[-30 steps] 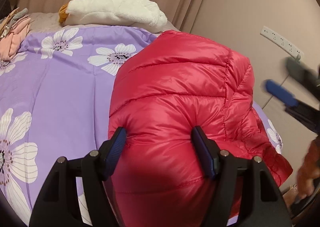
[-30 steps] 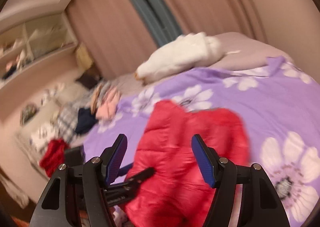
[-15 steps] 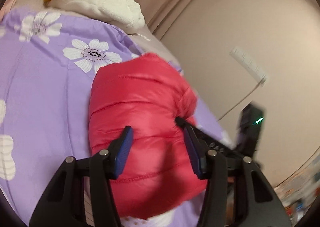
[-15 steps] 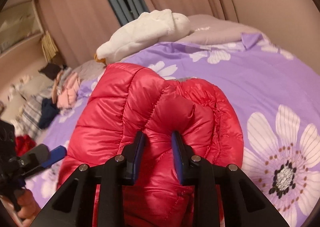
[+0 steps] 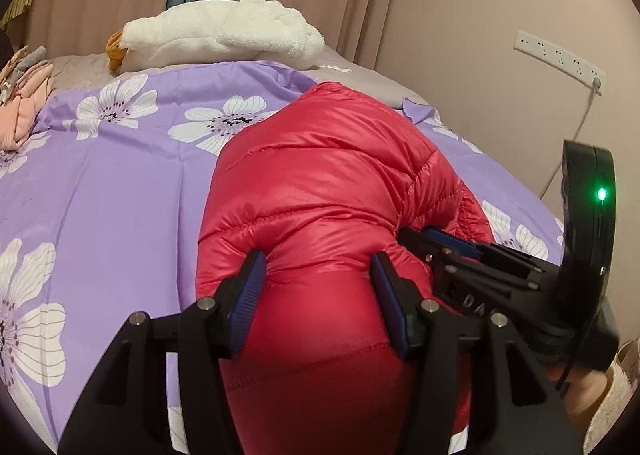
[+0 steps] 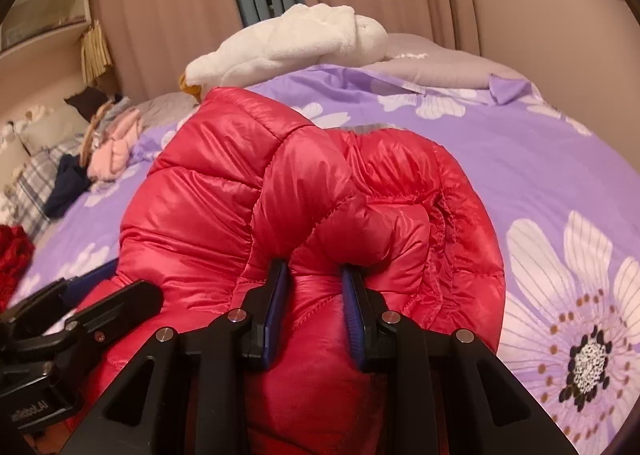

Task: Fold large clothes

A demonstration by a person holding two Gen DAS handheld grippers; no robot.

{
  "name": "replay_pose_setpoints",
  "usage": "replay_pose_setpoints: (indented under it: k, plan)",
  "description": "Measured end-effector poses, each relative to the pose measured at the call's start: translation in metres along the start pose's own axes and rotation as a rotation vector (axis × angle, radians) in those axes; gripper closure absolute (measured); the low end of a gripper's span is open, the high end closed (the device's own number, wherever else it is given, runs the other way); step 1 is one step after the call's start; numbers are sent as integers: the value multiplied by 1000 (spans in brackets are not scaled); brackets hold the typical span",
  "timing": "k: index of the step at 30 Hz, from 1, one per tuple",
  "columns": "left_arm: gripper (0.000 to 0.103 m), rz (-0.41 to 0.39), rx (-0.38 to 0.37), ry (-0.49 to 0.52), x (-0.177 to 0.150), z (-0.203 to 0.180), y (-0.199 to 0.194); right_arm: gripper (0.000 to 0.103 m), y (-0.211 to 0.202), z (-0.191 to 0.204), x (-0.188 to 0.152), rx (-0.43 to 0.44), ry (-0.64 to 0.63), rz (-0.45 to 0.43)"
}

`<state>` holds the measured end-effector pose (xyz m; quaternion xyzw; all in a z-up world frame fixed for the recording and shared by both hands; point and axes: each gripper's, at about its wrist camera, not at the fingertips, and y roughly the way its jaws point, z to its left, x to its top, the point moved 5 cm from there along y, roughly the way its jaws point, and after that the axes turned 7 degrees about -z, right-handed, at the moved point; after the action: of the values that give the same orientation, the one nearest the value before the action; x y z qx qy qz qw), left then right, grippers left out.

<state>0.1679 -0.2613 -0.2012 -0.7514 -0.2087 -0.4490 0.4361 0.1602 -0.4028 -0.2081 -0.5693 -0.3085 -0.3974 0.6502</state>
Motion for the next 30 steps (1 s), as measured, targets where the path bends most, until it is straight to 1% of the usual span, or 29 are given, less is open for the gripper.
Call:
replay_pose_setpoints:
  k: [2,6,8,10,11,12,13,14,15,16,18,19,20,21,23,24,25,26,27,28,29,30]
  plan:
    - [48,4,-12,-20,-1,7,3,78,2,1,-1,-10,-11,2]
    - [48,-2,-19,-17,-2,8,3,77,1,3,-1,-35,-30,7]
    - [46,-10,-27,-48,1,10,-2,77,-6,9,2,-60,-60,-23]
    - [44,-7,-49,-83,5,15,-9,77,-9,9,3,-64,-50,-44]
    - [36,7,-61,-101,6,17,-12,77,-9,7,3,-57,-39,-48]
    - [25,31,-71,-121,7,20,-15,77,-9,4,3,-41,-20,-52]
    - [16,60,-62,-136,7,23,-17,77,-9,0,4,-28,2,-53]
    - [1,103,-26,-156,3,28,-17,77,-8,-3,5,-18,23,-55]
    - [0,142,-16,-211,-3,34,-17,77,-7,-8,5,5,59,-52]
    - [0,161,-44,-274,-7,38,-17,77,-6,-9,6,12,70,-49]
    - [0,179,-95,-440,-16,48,-15,77,-6,-8,7,6,61,-48]
    - [1,180,-102,-464,-16,49,-15,77,-6,-6,8,-1,54,-50]
    - [1,172,-107,-450,-13,47,-16,77,-6,-5,8,-10,45,-54]
    - [1,151,-93,-407,-9,44,-19,77,-7,-4,8,-14,41,-58]
    - [1,62,-16,-223,4,32,-30,76,-9,-4,7,-13,43,-63]
    - [2,2,12,-112,11,22,-38,76,-9,-5,8,-10,48,-62]
    - [4,-34,26,-47,16,15,-44,76,-9,-5,7,-9,52,-60]
    - [8,-57,27,10,21,7,-48,76,-10,-6,8,-7,64,-55]
    - [27,-52,-3,51,25,-3,-51,76,-13,-6,9,-1,81,-48]
    - [43,-43,-40,54,27,-7,-52,76,-16,-7,11,10,94,-43]
    - [78,-27,-95,19,29,-12,-52,76,-19,-8,13,26,107,-37]
    - [96,12,-150,-39,30,-15,-48,76,-23,-9,15,46,116,-31]
